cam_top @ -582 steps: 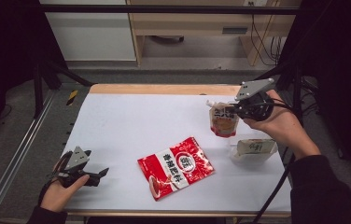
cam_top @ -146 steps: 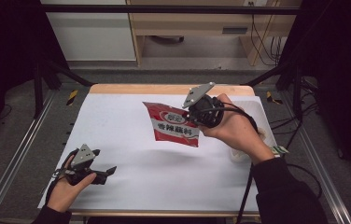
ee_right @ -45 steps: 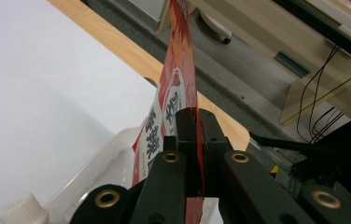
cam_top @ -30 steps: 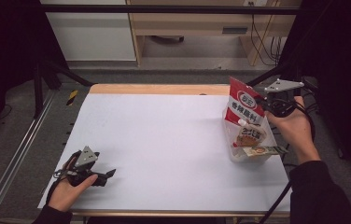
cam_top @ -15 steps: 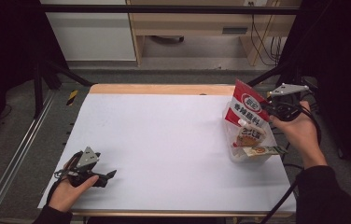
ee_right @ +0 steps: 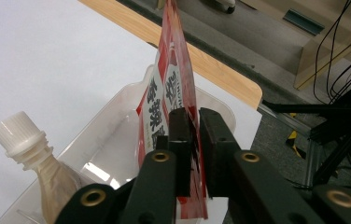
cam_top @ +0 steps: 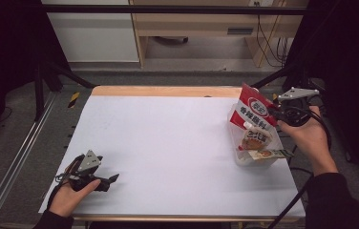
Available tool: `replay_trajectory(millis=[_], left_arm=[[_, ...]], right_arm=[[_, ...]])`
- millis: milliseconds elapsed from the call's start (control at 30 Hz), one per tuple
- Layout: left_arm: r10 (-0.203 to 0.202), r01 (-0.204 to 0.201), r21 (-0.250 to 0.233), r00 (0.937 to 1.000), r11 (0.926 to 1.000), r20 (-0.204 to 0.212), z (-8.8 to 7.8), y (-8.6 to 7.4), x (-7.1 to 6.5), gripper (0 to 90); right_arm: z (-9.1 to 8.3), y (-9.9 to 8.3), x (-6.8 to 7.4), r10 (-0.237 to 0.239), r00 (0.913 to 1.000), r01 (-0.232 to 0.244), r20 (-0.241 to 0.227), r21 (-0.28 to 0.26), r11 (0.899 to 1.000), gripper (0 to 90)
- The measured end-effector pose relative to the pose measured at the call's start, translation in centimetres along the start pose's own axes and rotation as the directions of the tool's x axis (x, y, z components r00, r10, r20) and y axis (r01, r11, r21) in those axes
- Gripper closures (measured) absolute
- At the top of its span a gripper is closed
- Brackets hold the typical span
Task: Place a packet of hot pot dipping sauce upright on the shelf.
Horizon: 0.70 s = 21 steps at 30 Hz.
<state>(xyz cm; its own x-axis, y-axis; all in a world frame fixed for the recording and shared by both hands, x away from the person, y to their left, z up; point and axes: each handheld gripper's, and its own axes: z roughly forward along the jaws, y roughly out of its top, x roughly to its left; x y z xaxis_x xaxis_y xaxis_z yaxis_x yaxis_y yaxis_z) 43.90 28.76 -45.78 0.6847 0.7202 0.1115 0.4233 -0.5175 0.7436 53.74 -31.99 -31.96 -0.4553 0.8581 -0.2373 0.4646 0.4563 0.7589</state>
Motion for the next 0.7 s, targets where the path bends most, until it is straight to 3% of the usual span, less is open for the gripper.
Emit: replay_trajectory(millis=[67, 100, 200, 267, 333, 467, 700], left_arm=[[0.002, -0.002, 0.004, 1.0, 1.0, -0.004, -0.1, 0.0, 0.1, 8.4], [0.002, -0.002, 0.004, 1.0, 1.0, -0.004, -0.1, 0.0, 0.1, 8.4], [-0.002, 0.002, 0.002, 1.0, 1.0, -0.005, 0.0, 0.0, 0.1, 8.4], [-0.002, 0.002, 0.003, 1.0, 1.0, -0.006, 0.0, 0.0, 0.1, 8.4], [-0.002, 0.002, 0.003, 1.0, 1.0, -0.005, 0.0, 0.0, 0.1, 8.4], [-0.001, 0.001, 0.004, 1.0, 1.0, -0.003, 0.0, 0.0, 0.1, 8.4], [-0.002, 0.002, 0.0, 1.0, 1.0, -0.007, -0.1, 0.0, 0.1, 8.4]], right_arm=[[0.0, 0.0, 0.0, -0.003, 1.0, 0.003, -0.004, 0.0, 1.0, 74.7], [0.1, 0.0, 0.2, -0.005, 1.0, 0.005, -0.008, 0.0, 1.0, 63.0], [0.0, 0.3, 0.4, 0.002, 0.9998, -0.002, 0.018, 0.002, 1.0, 43.7], [-0.1, 0.4, 0.4, 0.003, 0.9996, -0.003, 0.027, -0.001, 1.0, 40.4], [-0.5, 0.8, 0.6, 0.01, 0.9978, -0.009, 0.066, -0.018, 1.0, 29.4], [-1.4, 1.3, 1.0, -0.008, 0.9956, 0.013, 0.094, -0.05, 0.999, 23.5], [-2.8, 2.5, 2.2, -0.017, 0.9948, 0.025, 0.1, -0.082, 0.996, 17.4]])
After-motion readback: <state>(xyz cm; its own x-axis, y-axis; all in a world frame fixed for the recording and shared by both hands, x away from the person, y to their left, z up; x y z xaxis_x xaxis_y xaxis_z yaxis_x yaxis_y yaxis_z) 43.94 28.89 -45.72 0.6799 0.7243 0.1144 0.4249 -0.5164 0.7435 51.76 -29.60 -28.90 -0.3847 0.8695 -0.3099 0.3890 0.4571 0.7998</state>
